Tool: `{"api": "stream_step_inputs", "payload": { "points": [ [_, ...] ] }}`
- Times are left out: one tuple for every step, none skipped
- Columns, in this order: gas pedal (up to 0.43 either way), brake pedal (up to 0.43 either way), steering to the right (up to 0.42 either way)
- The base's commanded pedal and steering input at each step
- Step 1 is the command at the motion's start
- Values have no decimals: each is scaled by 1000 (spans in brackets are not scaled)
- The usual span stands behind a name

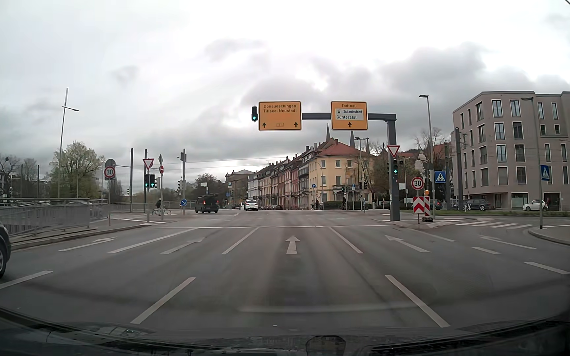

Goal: Follow the waypoints while adhering to traffic rules and regulations

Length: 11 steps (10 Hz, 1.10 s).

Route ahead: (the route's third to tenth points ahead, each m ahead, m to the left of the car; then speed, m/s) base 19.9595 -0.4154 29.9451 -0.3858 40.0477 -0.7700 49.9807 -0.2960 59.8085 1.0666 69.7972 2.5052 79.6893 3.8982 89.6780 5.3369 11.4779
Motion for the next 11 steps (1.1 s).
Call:
{"api": "stream_step_inputs", "payload": {
  "points": [
    [0,0,-1],
    [0,0,-2],
    [0,0,-3],
    [0,0,-5],
    [0,0,-6],
    [0,0,-6],
    [0,0,-6],
    [0,0,-6],
    [0,0,-6],
    [0,0,-6],
    [0,0,-6]
  ]
}}
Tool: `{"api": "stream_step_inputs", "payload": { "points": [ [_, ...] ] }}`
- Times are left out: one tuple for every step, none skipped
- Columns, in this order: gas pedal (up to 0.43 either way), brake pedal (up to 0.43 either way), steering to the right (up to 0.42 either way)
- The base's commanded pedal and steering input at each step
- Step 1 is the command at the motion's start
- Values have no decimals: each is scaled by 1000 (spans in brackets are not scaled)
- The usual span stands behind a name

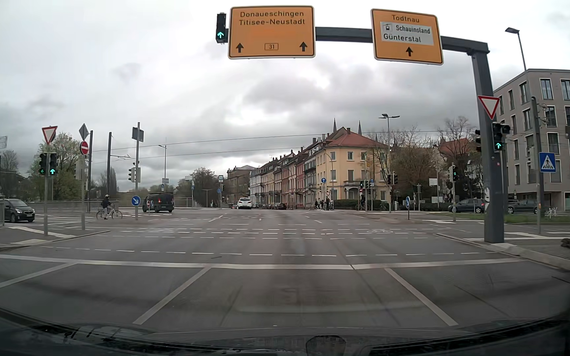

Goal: Follow the waypoints while adhering to traffic rules and regulations

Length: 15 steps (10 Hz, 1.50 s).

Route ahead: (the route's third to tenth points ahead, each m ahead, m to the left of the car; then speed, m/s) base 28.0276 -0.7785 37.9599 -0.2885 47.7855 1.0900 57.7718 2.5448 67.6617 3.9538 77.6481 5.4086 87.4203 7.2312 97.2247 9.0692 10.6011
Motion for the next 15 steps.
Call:
{"api": "stream_step_inputs", "payload": {
  "points": [
    [0,0,-6],
    [0,0,-6],
    [0,0,-7],
    [0,0,-7],
    [0,0,-8],
    [0,0,-9],
    [0,0,-10],
    [0,0,-11],
    [0,0,-12],
    [0,0,-12],
    [0,0,-12],
    [0,0,-13],
    [0,0,-12],
    [8,0,-13],
    [20,0,-12]
  ]
}}
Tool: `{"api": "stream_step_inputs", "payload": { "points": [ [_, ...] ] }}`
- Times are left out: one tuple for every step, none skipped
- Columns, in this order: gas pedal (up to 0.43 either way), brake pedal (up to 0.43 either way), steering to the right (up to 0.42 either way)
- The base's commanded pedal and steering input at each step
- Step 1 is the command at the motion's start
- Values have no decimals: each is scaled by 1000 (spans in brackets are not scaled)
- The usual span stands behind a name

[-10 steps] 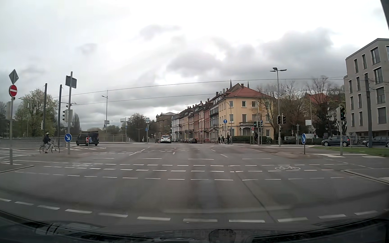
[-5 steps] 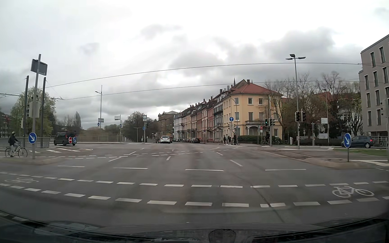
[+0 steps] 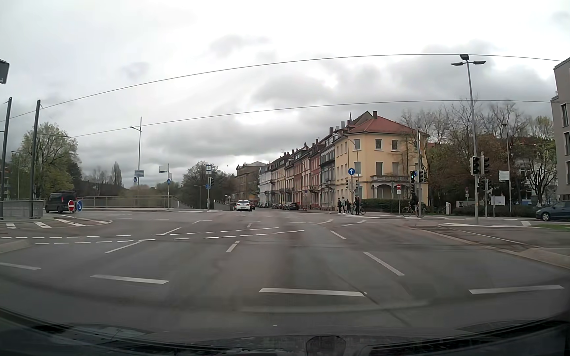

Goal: Follow the waypoints while adhering to traffic rules and regulations

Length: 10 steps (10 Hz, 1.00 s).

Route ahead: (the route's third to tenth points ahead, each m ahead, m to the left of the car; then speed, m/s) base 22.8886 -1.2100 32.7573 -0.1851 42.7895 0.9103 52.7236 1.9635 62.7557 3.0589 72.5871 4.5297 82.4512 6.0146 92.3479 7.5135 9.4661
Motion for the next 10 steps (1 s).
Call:
{"api": "stream_step_inputs", "payload": {
  "points": [
    [20,0,-12],
    [39,0,-12],
    [39,0,-12],
    [39,0,-12],
    [39,0,-12],
    [39,0,-11],
    [67,0,-11],
    [79,0,-11],
    [87,0,-11],
    [87,0,-11]
  ]
}}
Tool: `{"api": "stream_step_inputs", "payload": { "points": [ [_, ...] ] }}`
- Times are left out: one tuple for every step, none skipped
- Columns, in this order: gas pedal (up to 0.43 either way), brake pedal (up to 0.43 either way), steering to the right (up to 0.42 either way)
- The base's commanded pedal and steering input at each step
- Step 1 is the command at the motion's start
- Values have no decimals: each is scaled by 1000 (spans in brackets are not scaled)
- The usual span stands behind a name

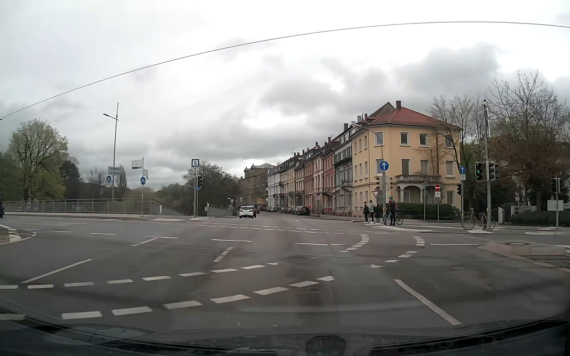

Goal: Follow the waypoints while adhering to traffic rules and regulations

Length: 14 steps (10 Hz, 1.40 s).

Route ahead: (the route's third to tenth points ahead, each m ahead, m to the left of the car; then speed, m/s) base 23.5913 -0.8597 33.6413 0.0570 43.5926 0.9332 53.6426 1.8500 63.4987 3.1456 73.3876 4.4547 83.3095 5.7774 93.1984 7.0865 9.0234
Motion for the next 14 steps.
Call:
{"api": "stream_step_inputs", "payload": {
  "points": [
    [87,0,-10],
    [87,0,-10],
    [87,0,-10],
    [87,0,-12],
    [87,0,-13],
    [87,0,-13],
    [87,0,-13],
    [87,0,-13],
    [87,0,-13],
    [87,0,-13],
    [87,0,-13],
    [87,0,-13],
    [87,0,-13],
    [98,0,-12]
  ]
}}
